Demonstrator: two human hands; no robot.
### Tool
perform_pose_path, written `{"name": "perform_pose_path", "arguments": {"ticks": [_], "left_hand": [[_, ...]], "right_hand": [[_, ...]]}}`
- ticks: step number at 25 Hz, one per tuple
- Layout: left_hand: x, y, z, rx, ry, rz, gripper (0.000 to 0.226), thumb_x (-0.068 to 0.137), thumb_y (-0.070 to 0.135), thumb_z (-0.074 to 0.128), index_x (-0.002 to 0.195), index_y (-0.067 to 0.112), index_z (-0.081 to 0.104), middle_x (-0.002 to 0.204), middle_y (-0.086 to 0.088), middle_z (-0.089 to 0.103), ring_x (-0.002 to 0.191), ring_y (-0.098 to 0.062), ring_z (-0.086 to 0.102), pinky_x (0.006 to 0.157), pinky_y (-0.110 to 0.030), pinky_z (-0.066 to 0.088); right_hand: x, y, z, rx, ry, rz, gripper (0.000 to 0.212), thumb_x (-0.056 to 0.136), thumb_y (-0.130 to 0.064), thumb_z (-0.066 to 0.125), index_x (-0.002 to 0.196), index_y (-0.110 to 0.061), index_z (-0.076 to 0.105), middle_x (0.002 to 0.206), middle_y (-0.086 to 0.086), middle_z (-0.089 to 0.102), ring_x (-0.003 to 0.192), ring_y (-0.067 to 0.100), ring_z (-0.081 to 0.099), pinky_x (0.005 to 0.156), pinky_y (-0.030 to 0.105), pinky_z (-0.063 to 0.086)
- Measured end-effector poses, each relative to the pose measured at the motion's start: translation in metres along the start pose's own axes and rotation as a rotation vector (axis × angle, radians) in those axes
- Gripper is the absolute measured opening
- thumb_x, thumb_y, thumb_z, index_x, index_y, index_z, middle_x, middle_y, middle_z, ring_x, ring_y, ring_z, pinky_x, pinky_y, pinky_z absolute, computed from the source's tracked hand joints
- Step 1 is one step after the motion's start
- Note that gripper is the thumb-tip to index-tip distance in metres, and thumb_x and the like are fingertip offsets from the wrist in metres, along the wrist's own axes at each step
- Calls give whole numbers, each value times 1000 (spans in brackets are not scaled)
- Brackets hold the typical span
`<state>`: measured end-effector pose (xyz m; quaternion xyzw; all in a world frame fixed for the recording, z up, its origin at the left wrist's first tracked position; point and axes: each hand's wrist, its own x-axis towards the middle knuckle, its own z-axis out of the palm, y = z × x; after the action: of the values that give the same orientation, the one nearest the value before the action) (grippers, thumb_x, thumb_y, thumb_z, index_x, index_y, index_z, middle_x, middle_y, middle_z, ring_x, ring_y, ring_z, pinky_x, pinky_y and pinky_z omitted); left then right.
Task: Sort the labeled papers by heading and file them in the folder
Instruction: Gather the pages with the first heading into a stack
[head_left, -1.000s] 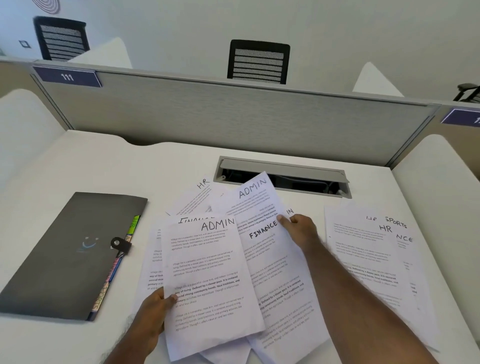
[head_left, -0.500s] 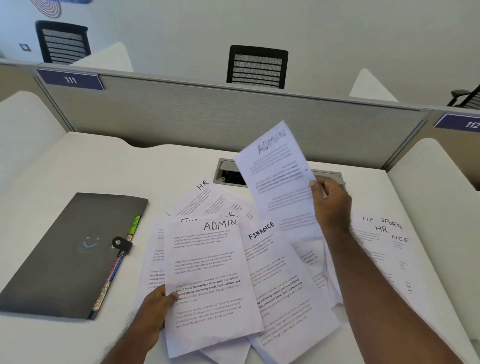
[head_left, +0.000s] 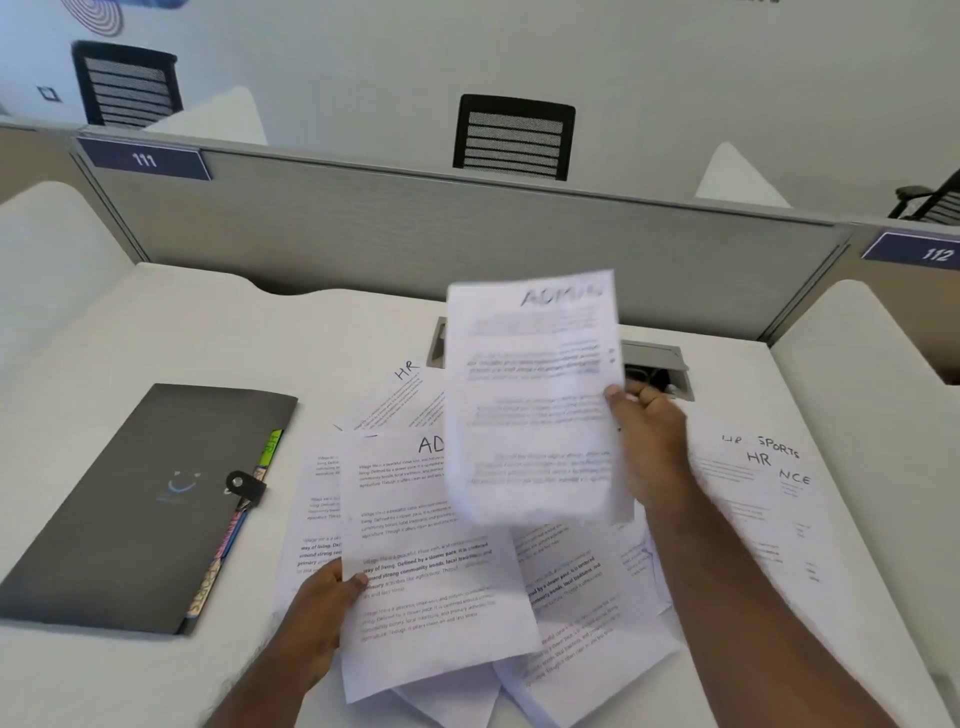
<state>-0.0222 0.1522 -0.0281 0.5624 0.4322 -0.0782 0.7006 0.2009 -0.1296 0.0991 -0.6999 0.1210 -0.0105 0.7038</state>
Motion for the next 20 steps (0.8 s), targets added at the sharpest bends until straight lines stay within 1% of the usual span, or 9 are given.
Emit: {"name": "perform_pose_path", "arguments": {"ticks": [2,4,6,9,12,14,17,18,20], "left_hand": [[-2,5,6,-3,-32,22,23,100,2,51,113,11,68,108,-15,76,100,-39,70,91,-59,55],[-7,12,14,-23,-48,46,22,100,3,51,112,12,68,106,-13,77,98,-38,71,82,-53,58],[-11,17,19,-11,-66,85,21,100,8,54,114,15,68,106,-9,77,97,-35,71,74,-44,58],[-15,20,24,-45,-129,114,21,99,12,56,115,14,70,108,-12,77,94,-34,73,72,-43,59],[-19,22,28,-104,-183,90,22,100,13,54,114,13,71,109,-12,77,94,-32,75,74,-44,60],[-18,21,30,-210,-178,50,24,103,15,48,112,15,70,106,-11,78,97,-34,73,76,-45,60],[-16,18,30,-313,-200,35,23,100,22,52,120,22,65,113,-7,76,108,-34,69,92,-55,54],[-16,18,30,-287,-244,44,28,96,18,58,123,19,64,119,-9,74,110,-34,69,97,-57,52],[-14,14,30,-200,-294,53,38,87,3,64,123,12,63,122,-15,71,108,-35,70,96,-54,53]], "right_hand": [[-22,31,7,-35,-115,159,8,88,-13,65,93,-16,71,90,7,76,81,27,73,78,41,60],[-41,60,10,-109,-181,231,10,88,-13,65,95,-14,72,91,7,76,84,28,73,80,44,60],[-56,80,11,-235,-193,226,12,89,-16,63,93,-16,74,89,1,76,86,24,72,81,39,59],[-72,97,11,-377,-198,228,14,91,-24,61,99,-18,71,95,-5,73,91,19,69,80,34,57],[-79,102,9,-311,-246,301,21,89,-22,62,110,-18,66,103,-3,72,92,18,69,84,38,58],[-83,103,6,-291,-265,272,21,88,-20,64,108,-19,68,102,-3,74,91,18,71,85,42,58],[-87,103,3,-333,-264,187,22,89,-20,65,111,-19,66,103,-3,73,91,15,70,83,37,59],[-89,103,4,-339,-278,170,24,89,-22,66,112,-18,65,104,-3,73,91,14,70,82,34,60],[-89,101,4,-355,-328,151,22,91,-26,63,112,-20,65,103,-5,73,90,12,70,81,31,59]]}}
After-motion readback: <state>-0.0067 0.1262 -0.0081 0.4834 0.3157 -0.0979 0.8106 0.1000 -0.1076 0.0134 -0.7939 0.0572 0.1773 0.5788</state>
